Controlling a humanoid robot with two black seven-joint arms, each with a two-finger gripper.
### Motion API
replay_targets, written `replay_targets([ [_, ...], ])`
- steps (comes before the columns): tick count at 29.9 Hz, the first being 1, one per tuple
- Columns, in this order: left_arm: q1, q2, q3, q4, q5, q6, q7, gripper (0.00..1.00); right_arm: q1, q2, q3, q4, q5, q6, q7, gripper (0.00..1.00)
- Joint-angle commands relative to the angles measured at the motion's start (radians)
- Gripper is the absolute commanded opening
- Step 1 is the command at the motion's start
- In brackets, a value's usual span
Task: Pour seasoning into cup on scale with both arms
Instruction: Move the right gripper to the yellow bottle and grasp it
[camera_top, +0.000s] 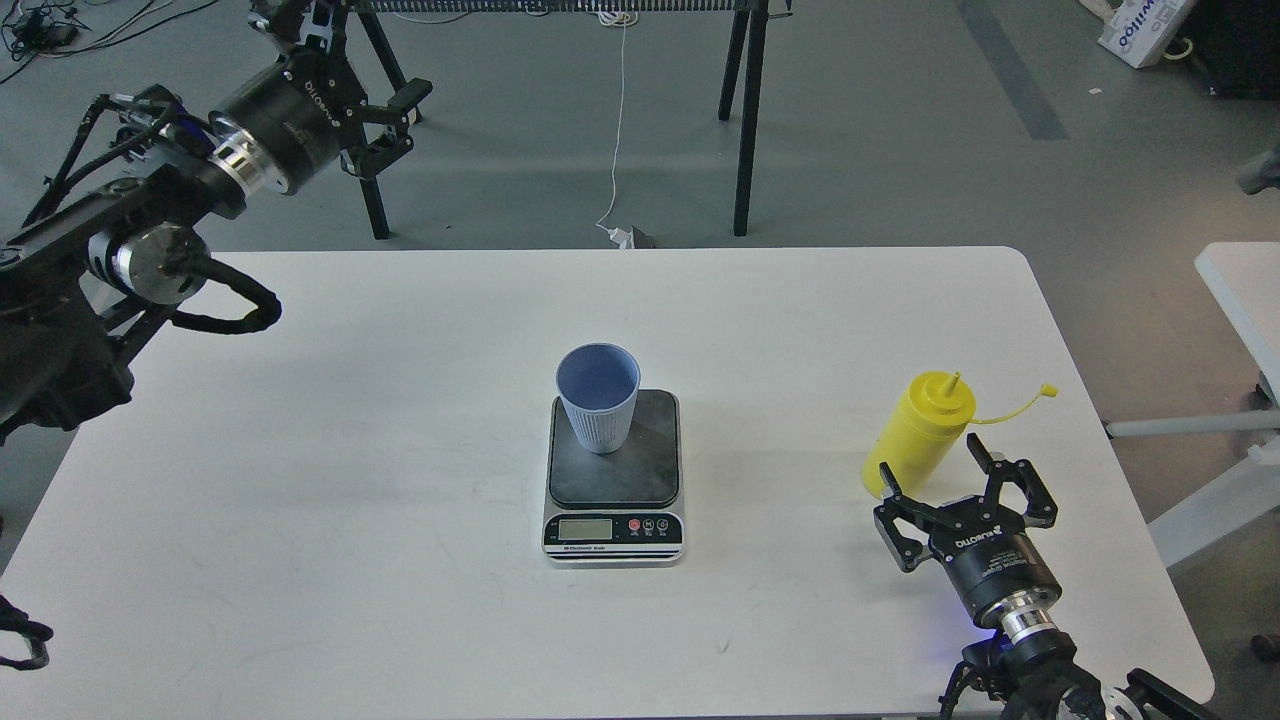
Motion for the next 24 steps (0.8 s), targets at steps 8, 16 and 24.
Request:
replay_targets([
  [8,0.011,0.006,0.0,0.005,0.0,0.0,0.001,1.0,0.065,0.035,-0.014,-0.076,0.048,0.0,0.0,0.93],
  [16,0.012,0.017,-0.001,0.005,-0.001,0.0,0.0,1.0,0.102,0.084,-0.016,-0.133,0.048,0.0,0.0,0.73],
  [24,0.012,0.018,-0.001,0.005,-0.001,0.0,0.0,1.0,0.128,0.086,-0.022,-0.154,0.048,0.0,0.0,0.6],
])
